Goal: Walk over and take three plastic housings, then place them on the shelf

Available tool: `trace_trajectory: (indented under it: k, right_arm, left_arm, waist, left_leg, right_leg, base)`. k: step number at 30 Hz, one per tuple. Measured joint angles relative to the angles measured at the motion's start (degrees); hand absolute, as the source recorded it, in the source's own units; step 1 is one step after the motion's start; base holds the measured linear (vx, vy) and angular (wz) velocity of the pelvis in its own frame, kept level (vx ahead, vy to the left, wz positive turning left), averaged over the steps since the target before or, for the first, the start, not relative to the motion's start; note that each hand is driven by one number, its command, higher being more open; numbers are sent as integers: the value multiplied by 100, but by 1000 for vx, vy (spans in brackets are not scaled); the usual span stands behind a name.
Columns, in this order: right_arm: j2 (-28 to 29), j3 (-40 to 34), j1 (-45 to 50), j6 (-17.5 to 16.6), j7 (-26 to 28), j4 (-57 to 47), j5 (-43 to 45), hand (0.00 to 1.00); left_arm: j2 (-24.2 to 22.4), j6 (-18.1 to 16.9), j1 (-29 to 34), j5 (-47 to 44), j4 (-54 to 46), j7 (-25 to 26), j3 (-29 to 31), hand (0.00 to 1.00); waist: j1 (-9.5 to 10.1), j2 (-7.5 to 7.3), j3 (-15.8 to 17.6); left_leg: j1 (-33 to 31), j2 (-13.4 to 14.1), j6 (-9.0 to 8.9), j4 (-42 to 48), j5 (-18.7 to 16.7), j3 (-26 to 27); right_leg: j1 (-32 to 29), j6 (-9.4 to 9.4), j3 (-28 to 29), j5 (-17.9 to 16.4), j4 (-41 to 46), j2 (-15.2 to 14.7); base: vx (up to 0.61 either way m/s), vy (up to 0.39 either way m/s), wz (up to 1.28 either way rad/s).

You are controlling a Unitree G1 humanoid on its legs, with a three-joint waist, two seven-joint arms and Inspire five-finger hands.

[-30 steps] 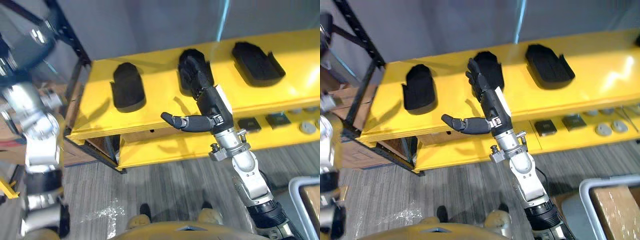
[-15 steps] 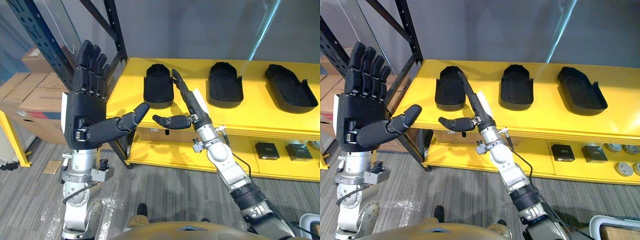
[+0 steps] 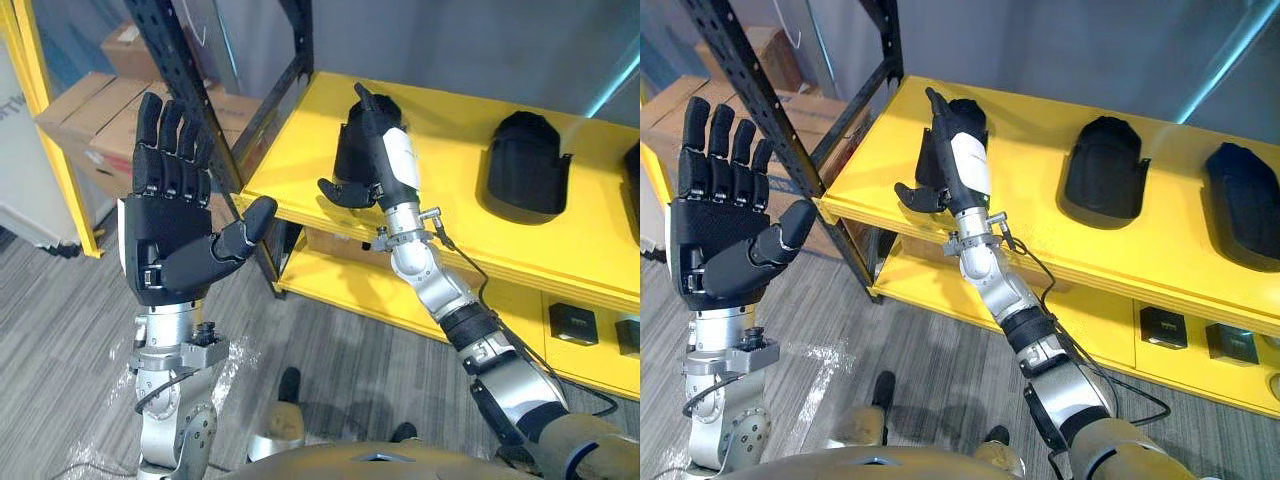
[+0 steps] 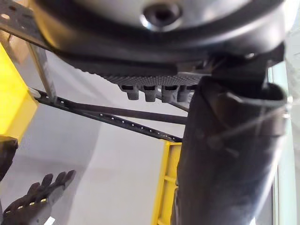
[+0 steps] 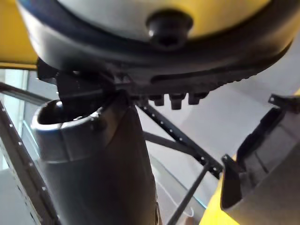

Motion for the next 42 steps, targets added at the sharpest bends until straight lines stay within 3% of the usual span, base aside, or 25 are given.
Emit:
trace_trajectory:
  k: [10,18,24,31,42]
  right_arm:
    - [-114,89,-393,302,-128,593,-282,100]
    - [-245,210,-537,335,-200,818,-682,100]
    - [-349,222,-1112,451,-540,1168,-879,100]
    - [-396,378,-1279,455,-689,1268,-1133,100]
    - [-535,567,-1749,535,-845,1709,-1226,100]
  left_arm:
    - [0,-8,-1,-45,8,7,-160,100]
    - [-1,-9,-2,-211,12,10,-186,100]
    - [5,-8,-17,-444,38,-336,-442,100]
    - [17,-2,-29,-436,267,-174,-639,100]
    - [17,-2,-65,-437,267,-128,-641,100]
  waist:
    - [22,0,296]
    - [12,15,315]
    - [19,88,638]
    - [6,103,646]
    - [72,290,746]
  left_leg:
    - [-92,-38,13,3,77,-80]
    - [-88,-36,5,2,85,-90]
    - [-142,-26,8,0,118,-85]
    - [-178,-28,11,4,146,-44]
    - [-180,-40,14,4,157,-53]
  right_leg:
    - [-37,33,-80,26,18,-30]
    - [-36,42,-88,28,32,-30]
    - [-139,11,-72,10,112,-44]
    - [-233,16,-57,12,191,-75]
    - [-234,10,-67,7,205,-91]
  base:
    - [-17,-8,5]
    - [-5,-1,0]
    - [-74,-5,-1]
    - [-15,-11,-2]
    - [-13,-8,0]
